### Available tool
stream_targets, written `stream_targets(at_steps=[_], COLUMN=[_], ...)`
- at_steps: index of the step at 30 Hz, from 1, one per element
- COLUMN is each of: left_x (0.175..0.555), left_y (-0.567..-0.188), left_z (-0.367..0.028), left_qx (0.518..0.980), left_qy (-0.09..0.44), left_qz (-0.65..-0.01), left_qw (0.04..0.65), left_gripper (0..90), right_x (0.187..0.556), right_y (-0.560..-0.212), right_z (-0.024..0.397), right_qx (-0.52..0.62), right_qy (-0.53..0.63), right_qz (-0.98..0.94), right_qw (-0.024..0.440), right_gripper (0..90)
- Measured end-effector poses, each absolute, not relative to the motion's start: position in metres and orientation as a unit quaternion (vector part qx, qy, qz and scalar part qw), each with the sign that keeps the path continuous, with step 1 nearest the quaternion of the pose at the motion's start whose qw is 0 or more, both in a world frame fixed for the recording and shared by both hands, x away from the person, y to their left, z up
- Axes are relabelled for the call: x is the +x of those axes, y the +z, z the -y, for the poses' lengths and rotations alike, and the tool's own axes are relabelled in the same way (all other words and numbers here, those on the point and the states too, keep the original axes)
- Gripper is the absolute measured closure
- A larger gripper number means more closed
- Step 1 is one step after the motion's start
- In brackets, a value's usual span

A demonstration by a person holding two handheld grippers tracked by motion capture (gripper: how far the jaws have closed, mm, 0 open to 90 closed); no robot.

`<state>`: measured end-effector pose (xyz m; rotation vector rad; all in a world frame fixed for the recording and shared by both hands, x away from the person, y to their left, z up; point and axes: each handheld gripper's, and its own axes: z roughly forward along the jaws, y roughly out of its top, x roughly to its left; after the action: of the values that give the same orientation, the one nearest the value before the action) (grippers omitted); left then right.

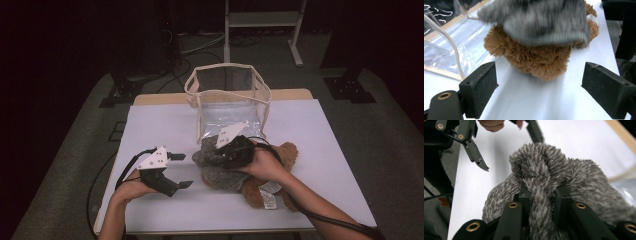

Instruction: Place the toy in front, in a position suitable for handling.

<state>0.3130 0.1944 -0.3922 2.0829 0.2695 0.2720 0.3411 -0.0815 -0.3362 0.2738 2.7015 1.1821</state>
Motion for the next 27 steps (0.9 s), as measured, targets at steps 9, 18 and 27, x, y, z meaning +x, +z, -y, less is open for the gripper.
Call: stream_targets(at_steps=[9, 18, 27], left_x=[0.315, 0.314, 0.314], left_y=[-0.395, -0.395, -0.395], left_z=[-0.188, -0.183, -0.171], left_qx=[0.865, 0.867, 0.864], left_qy=[0.107, 0.105, 0.106], left_qz=[-0.109, -0.103, -0.101], left_qw=[0.478, 0.475, 0.481], left_gripper=[10.4, 10.4, 10.5], right_x=[0.353, 0.369, 0.349], right_y=[-0.333, -0.337, -0.351], right_z=[0.147, 0.155, 0.152], right_qx=[0.172, 0.195, 0.186], right_qy=[0.388, 0.386, 0.394], right_qz=[-0.901, -0.897, -0.898], right_qw=[0.096, 0.089, 0.056], right_gripper=[72.0, 72.0, 72.2])
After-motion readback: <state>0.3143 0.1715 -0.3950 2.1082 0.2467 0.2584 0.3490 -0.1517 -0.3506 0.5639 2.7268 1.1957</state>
